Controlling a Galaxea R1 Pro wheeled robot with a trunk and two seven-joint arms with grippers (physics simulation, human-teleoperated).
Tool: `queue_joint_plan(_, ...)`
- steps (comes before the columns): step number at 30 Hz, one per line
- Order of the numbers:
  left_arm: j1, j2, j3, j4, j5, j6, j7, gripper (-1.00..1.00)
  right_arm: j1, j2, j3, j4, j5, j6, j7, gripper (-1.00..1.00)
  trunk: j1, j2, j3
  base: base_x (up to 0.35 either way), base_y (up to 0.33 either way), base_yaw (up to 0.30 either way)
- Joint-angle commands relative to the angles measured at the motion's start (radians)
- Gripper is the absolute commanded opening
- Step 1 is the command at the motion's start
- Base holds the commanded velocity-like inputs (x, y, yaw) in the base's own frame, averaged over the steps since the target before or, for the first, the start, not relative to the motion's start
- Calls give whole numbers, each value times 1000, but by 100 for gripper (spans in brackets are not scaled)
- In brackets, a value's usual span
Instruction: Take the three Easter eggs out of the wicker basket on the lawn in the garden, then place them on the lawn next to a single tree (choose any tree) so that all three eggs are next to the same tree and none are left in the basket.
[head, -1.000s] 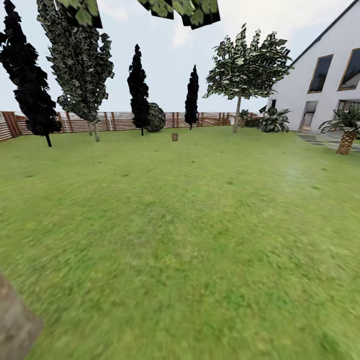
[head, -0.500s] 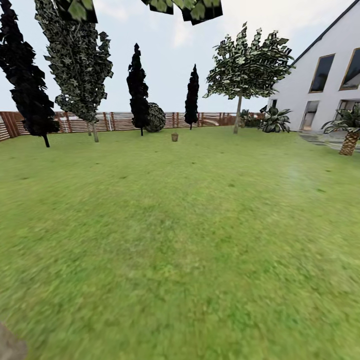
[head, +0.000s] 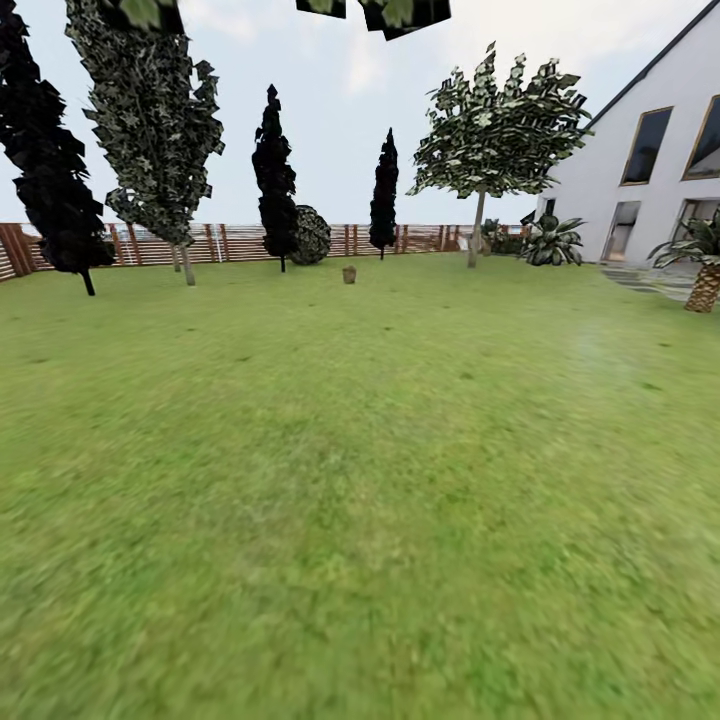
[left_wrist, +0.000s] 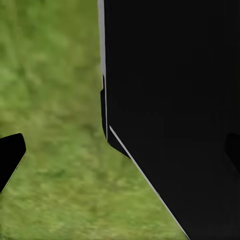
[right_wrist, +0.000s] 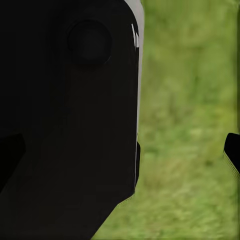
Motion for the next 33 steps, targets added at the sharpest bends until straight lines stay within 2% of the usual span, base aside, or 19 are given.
queue_joint_plan(1,1,0,0,-2,0,-1,-1,100,-1,0,0,2,0,-1,0,100,1,0,-1,337,0,0)
queue_joint_plan(33,1,0,0,-2,1,0,-1,100,-1,0,1,4,2,1,0,100,1,0,-1,337,0,0)
